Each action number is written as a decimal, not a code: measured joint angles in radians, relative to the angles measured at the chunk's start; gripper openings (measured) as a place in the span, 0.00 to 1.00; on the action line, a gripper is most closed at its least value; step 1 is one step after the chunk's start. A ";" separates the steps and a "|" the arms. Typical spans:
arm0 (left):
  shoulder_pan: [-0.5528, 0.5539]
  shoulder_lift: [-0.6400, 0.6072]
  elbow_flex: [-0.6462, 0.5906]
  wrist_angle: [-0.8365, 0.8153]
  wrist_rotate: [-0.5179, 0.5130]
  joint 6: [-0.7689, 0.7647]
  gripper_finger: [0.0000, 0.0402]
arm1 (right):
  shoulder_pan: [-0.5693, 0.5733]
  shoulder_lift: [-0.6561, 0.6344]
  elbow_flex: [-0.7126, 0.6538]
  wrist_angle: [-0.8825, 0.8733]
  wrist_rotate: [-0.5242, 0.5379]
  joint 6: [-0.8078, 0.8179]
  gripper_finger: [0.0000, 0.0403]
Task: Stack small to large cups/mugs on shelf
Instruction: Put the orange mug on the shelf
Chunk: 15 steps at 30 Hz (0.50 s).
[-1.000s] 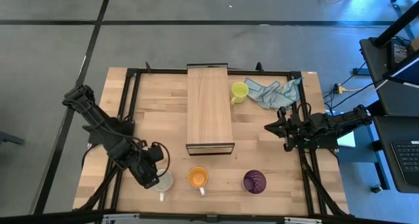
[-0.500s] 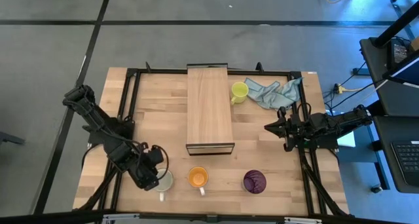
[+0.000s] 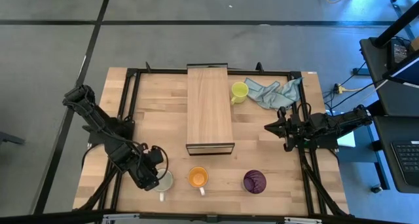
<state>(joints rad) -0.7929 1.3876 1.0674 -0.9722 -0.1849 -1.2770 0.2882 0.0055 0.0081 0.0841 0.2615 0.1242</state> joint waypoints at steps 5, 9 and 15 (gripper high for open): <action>0.001 0.000 -0.059 0.097 0.011 -0.010 0.34 | 0.000 0.000 0.000 0.000 0.000 0.001 0.08; 0.010 0.000 -0.084 0.096 0.010 -0.030 0.34 | 0.000 0.000 0.000 0.000 0.000 0.001 0.08; 0.024 0.000 -0.098 0.092 0.017 -0.050 0.34 | 0.000 0.000 0.000 0.000 0.000 0.001 0.08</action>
<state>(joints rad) -0.7685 1.3876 0.9695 -0.8798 -0.1682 -1.3274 0.2882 0.0055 0.0078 0.0841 0.2615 0.1249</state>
